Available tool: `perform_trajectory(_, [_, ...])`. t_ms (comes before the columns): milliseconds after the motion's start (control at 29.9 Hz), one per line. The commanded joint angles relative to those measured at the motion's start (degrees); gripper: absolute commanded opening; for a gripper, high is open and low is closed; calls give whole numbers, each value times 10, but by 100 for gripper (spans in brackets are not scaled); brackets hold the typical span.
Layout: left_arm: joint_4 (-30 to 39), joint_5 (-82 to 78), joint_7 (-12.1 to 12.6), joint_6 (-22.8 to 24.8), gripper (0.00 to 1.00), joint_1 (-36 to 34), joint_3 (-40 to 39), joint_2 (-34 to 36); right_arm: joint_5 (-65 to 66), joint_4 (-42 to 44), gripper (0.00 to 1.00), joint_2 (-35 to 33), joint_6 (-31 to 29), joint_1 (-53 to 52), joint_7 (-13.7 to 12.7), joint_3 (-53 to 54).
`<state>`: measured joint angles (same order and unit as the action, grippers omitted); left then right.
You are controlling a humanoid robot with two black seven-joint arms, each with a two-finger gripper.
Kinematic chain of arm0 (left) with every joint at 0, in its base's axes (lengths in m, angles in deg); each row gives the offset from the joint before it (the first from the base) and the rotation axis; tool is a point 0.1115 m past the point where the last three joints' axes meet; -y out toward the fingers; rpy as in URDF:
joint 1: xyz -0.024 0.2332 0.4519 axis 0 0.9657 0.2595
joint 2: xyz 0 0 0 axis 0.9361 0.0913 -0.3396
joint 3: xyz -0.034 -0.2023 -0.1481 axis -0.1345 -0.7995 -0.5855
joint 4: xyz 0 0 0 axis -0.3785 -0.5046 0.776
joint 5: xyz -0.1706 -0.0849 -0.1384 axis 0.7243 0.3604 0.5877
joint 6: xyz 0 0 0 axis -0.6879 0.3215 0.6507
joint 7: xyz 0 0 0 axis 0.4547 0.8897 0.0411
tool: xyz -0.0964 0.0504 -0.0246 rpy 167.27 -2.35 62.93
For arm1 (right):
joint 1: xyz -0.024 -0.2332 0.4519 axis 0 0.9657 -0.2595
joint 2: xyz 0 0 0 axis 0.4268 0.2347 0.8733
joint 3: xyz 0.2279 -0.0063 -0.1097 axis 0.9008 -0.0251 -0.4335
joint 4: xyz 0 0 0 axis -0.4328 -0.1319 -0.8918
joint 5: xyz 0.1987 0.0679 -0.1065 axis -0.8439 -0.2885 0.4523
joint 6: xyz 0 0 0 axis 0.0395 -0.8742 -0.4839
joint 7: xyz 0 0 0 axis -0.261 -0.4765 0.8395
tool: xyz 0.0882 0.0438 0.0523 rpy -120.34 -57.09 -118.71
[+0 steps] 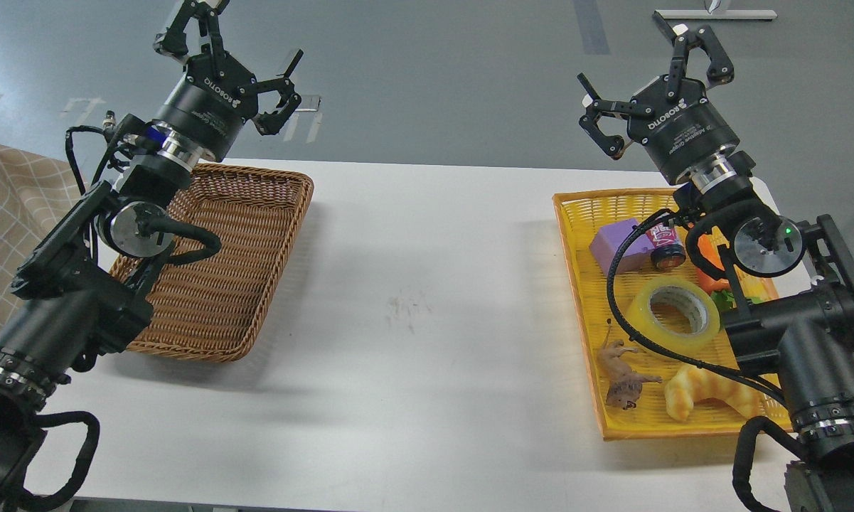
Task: Place and transfer tape with both arms
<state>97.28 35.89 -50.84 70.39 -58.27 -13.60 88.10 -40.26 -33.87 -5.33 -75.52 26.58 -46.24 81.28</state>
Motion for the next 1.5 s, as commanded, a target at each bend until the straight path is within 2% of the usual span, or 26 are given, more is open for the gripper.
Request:
perform_trajectory(0, [-1,1,0,0,98,1,0,0,0,-8,100,0,0,-1,2,1])
perform_trajectory(501, [-4,1,7,0,98,1,1,-2,1,-8,100,0,0,1,8,4])
perform_trajectory(1136, [-4,2,3,0,98,1,1,-10,25,-8,100,-7,0,0,7,-21])
perform_trajectory(1471, [-4,2,1,0,98,0,2,-9,84,-9,100,-100,0,2,7,-153])
